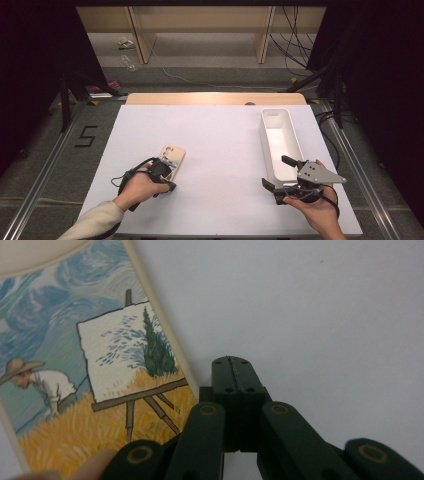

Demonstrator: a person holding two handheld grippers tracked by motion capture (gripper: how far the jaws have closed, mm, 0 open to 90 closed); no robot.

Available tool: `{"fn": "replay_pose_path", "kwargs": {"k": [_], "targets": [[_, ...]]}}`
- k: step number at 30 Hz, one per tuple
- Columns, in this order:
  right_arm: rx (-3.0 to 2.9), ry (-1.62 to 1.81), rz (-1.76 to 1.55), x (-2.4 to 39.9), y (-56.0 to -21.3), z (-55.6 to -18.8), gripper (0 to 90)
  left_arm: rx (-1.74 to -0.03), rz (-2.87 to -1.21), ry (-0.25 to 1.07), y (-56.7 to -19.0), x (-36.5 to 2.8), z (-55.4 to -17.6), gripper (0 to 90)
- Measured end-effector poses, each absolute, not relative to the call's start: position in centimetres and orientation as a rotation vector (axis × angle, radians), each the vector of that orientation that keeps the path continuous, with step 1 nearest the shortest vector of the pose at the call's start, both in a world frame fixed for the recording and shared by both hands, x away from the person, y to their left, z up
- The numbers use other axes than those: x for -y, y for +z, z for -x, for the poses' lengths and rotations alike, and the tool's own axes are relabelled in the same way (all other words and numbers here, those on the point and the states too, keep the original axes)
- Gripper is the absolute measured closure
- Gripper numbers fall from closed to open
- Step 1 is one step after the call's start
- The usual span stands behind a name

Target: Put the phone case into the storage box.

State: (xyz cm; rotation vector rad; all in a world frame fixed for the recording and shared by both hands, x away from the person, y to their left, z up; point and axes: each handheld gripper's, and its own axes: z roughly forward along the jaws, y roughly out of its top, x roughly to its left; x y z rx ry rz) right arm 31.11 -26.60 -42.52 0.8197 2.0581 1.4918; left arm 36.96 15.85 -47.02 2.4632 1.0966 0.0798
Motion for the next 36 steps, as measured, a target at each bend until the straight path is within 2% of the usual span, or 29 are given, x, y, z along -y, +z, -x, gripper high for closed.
{"fn": "replay_pose_path", "kwargs": {"k": [15, 30, 36], "targets": [[-2.063, 1.495, -0.817, 26.6, -42.5, -31.1, 3.8, -1.188, -2.451, 0.109, -47.0, -18.5, -37.1, 89.9], [-2.077, 1.490, -0.815, 26.5, -42.7, -31.1, 3.8, -1.193, -2.466, 0.136, -46.9, -18.6, -37.2, 89.7], [-2.078, 1.490, -0.816, 26.5, -42.7, -31.1, 3.8, -1.171, -2.467, 0.140, -46.3, -18.5, -37.1, 84.7]]}}
